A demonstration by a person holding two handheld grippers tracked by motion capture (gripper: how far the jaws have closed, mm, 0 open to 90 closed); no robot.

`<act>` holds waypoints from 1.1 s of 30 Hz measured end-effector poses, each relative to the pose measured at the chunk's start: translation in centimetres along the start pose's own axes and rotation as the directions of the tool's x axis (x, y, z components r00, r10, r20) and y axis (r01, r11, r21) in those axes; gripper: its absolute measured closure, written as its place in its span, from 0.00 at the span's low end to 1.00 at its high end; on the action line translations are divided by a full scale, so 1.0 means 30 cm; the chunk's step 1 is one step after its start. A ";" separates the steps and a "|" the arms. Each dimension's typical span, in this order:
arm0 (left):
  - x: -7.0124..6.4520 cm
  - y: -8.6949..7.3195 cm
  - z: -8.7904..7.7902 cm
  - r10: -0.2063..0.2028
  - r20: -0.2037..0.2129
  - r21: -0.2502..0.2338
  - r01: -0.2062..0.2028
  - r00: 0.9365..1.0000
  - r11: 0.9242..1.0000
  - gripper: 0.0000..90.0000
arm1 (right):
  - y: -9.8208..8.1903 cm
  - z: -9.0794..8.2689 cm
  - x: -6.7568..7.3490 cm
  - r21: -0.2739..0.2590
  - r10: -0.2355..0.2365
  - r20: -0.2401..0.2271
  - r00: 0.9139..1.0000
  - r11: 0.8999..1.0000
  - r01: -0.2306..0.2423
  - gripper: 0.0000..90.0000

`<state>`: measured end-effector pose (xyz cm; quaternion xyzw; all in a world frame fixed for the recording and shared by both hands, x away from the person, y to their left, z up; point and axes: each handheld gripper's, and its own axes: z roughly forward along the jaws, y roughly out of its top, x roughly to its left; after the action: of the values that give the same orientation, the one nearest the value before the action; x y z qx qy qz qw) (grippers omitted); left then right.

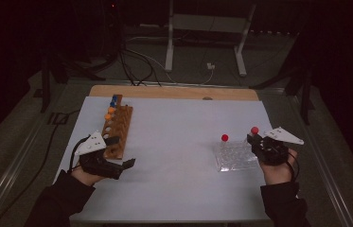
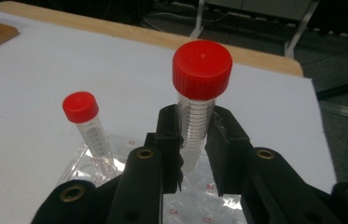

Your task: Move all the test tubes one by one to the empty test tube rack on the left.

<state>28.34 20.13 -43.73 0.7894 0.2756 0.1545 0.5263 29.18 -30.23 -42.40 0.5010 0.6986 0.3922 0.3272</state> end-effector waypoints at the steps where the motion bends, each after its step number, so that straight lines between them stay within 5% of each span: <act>1: 0.000 0.000 0.000 0.001 -0.003 0.000 -0.001 1.000 1.000 0.02 | 0.003 -0.008 -0.001 -0.005 0.000 -0.003 1.000 1.000 0.000 0.83; 7: -0.003 0.002 0.001 0.002 0.003 0.001 -0.002 1.000 1.000 0.02 | 0.016 -0.052 0.011 -0.005 -0.010 -0.030 0.999 1.000 0.010 0.83; 14: -0.007 0.002 0.005 0.004 0.010 0.013 -0.004 1.000 1.000 0.02 | 0.023 -0.083 0.075 -0.004 -0.043 -0.107 0.993 0.999 0.043 0.83; 22: -0.014 0.006 0.008 0.007 0.021 0.013 -0.008 1.000 1.000 0.02 | 0.038 -0.100 0.173 -0.022 -0.089 -0.208 0.974 0.996 0.086 0.83; 33: -0.045 0.029 0.041 0.026 0.068 0.026 -0.028 0.997 0.999 0.02 | 0.026 -0.050 0.276 0.001 -0.141 -0.282 0.949 0.989 0.147 0.83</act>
<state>28.15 18.17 -43.36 0.8048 0.2489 0.1314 0.5226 25.88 -22.50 -41.54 0.3916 0.7770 0.4266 0.2469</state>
